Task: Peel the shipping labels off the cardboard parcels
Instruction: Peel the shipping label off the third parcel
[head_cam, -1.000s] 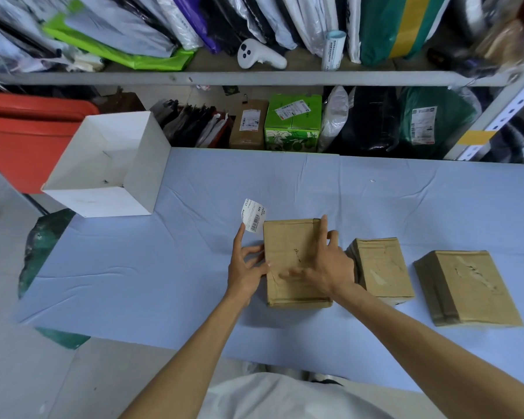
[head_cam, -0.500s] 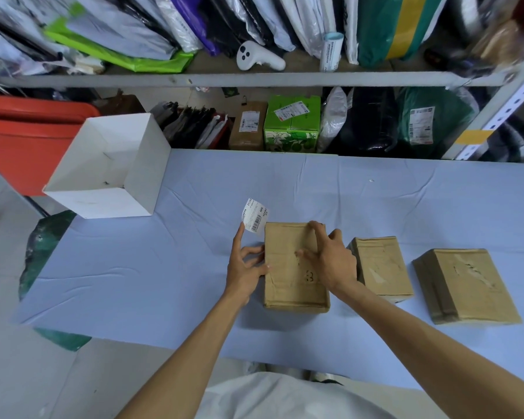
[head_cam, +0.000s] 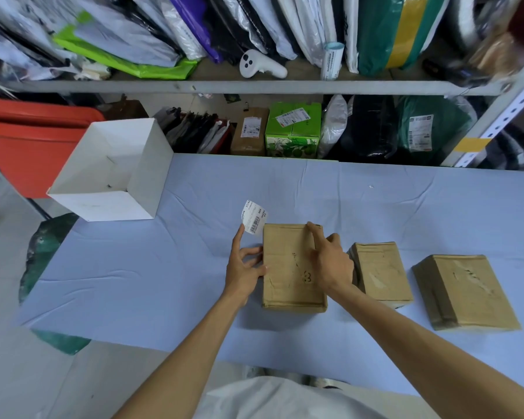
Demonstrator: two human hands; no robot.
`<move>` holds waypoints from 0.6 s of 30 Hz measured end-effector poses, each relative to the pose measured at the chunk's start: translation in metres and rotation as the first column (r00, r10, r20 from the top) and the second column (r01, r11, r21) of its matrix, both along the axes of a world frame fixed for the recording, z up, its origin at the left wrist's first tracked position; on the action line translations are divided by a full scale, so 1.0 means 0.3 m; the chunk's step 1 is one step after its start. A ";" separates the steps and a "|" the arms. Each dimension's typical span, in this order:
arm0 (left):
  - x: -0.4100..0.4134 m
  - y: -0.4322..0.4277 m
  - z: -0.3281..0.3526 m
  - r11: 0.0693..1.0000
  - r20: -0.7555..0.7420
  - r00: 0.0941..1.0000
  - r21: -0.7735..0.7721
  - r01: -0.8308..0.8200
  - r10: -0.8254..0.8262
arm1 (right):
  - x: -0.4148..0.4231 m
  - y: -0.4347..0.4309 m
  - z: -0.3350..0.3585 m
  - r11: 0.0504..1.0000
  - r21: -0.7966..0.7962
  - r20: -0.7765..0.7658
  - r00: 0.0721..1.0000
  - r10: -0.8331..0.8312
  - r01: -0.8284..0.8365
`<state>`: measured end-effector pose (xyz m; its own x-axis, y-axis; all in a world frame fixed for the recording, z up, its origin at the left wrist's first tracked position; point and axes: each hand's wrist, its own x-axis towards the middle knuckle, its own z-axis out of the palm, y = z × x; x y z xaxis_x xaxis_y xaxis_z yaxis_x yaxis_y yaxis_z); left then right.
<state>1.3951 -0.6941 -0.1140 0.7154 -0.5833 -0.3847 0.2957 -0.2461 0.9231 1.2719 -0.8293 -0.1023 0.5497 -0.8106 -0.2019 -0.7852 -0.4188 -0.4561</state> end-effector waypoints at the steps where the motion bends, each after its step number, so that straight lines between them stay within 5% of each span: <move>1: 0.004 -0.003 -0.001 1.000 0.006 1.000 0.000 0.004 -0.004 | -0.001 0.000 -0.004 1.000 0.006 -0.014 1.000 -0.005 0.005; 12: 0.085 -0.065 0.069 0.991 0.225 0.966 0.007 -0.133 0.128 | 0.014 -0.020 0.026 0.984 -0.132 -0.037 0.993 0.114 -0.118; 18: 0.089 -0.128 0.151 0.990 0.227 0.965 -0.069 -0.120 0.133 | 0.054 -0.006 0.091 0.928 -0.242 0.170 0.930 0.326 -0.282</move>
